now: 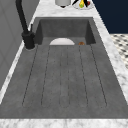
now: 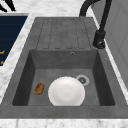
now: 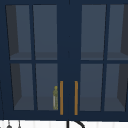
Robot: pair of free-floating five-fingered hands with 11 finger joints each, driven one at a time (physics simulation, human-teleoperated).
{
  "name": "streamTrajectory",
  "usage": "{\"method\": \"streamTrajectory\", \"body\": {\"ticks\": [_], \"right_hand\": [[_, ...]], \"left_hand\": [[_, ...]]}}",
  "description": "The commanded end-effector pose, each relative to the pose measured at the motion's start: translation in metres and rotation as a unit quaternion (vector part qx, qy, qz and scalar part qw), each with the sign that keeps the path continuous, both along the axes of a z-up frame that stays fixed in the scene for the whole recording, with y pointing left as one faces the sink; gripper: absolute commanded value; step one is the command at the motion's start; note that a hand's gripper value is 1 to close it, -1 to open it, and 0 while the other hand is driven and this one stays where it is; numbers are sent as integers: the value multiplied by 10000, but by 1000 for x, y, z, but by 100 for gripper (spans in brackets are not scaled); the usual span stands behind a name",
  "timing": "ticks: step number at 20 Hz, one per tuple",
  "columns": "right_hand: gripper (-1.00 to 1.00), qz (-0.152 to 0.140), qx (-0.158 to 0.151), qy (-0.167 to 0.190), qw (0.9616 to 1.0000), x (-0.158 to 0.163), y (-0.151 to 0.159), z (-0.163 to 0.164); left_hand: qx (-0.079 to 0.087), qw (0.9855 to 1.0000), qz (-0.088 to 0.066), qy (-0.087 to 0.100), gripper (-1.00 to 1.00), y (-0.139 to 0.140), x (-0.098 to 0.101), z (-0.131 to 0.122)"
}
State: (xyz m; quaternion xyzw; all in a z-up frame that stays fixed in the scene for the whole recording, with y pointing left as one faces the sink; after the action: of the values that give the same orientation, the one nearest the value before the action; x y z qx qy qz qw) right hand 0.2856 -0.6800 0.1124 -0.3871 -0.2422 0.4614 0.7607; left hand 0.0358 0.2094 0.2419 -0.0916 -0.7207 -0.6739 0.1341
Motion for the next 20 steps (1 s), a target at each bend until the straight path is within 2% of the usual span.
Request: {"method": "streamTrajectory", "body": {"ticks": [1, 4, 8, 10, 11, 12, 13, 14, 18, 20], "right_hand": [[-100, 6, 118, -239, 9996, -3, -17, -24], [-100, 14, 324, -80, 9994, 8, -21, -19], [-100, 51, 406, 130, 9991, 18, -22, -9], [-100, 65, 405, 62, 9991, -1, -20, -4], [-100, 48, 413, -153, 9990, -16, -15, -5], [100, 18, 431, -386, 9983, -25, -13, -6], [100, 50, 299, -728, 9969, -31, -13, -7], [100, -20, 296, -1083, 9937, -34, -13, -4], [100, -86, 439, -1617, 9858, -52, -13, 6], [100, -91, 447, -1765, 9832, -60, -16, 7]], "left_hand": [[0, 10000, 0, 0, 0, 0, 0, 0], [0, 10000, 0, 0, 0, 0, 0, 0], [0, 10000, 0, 0, 0, 0, 0, 0], [0, 10000, 0, 0, 0, 0, 0, 0], [0, 10000, 0, 0, 0, 0, 0, 0], [0, 10000, 0, 0, 0, 0, 0, 0], [0, 10000, 0, 0, 0, 0, 0, 0], [0, 10000, 0, 0, 0, 0, 0, 0], [0, 10000, 0, 0, 0, 0, 0, 0], [0, 10000, 0, 0, 0, 0, 0, 0]]}}
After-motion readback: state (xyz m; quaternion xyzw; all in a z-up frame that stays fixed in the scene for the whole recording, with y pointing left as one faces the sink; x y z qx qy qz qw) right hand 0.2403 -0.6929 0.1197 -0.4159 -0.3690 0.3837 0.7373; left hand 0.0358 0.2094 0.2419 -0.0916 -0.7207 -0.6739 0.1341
